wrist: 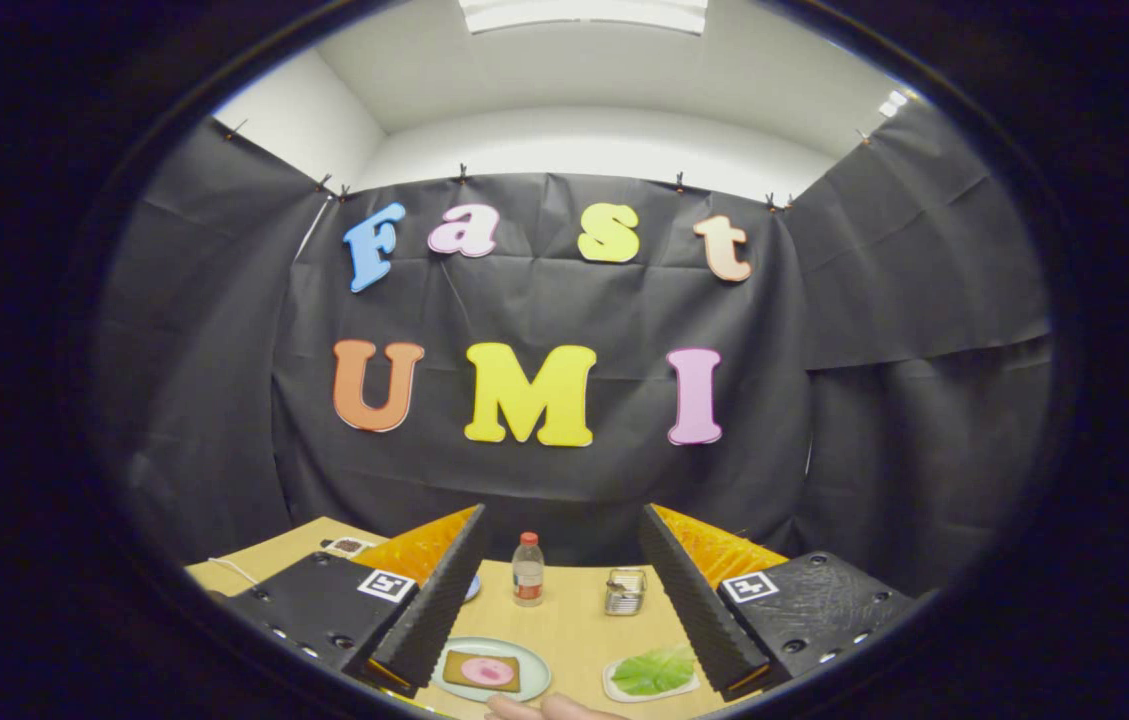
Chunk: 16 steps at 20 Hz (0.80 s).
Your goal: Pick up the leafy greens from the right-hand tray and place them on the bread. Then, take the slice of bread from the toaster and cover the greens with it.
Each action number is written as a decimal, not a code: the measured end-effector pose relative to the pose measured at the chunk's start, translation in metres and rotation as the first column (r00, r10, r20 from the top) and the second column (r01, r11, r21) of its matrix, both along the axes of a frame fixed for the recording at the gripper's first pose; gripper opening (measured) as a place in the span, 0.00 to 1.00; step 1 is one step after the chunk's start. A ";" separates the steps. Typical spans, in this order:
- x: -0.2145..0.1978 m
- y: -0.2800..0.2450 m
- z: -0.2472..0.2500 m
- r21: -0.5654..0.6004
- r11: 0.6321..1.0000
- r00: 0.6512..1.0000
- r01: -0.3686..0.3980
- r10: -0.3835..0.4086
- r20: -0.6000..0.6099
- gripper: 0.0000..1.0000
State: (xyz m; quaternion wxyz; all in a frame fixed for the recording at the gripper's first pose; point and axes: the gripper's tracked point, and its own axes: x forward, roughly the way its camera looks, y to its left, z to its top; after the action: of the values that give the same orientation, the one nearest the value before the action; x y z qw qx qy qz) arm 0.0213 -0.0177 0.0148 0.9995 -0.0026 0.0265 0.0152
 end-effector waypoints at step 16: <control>0.081 -0.122 -0.172 -0.048 0.999 0.957 0.020 -0.033 -0.287 0.95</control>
State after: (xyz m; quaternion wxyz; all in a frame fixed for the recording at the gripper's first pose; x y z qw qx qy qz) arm 0.1018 -0.1395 -0.1570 0.9849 -0.0222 0.1718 0.0015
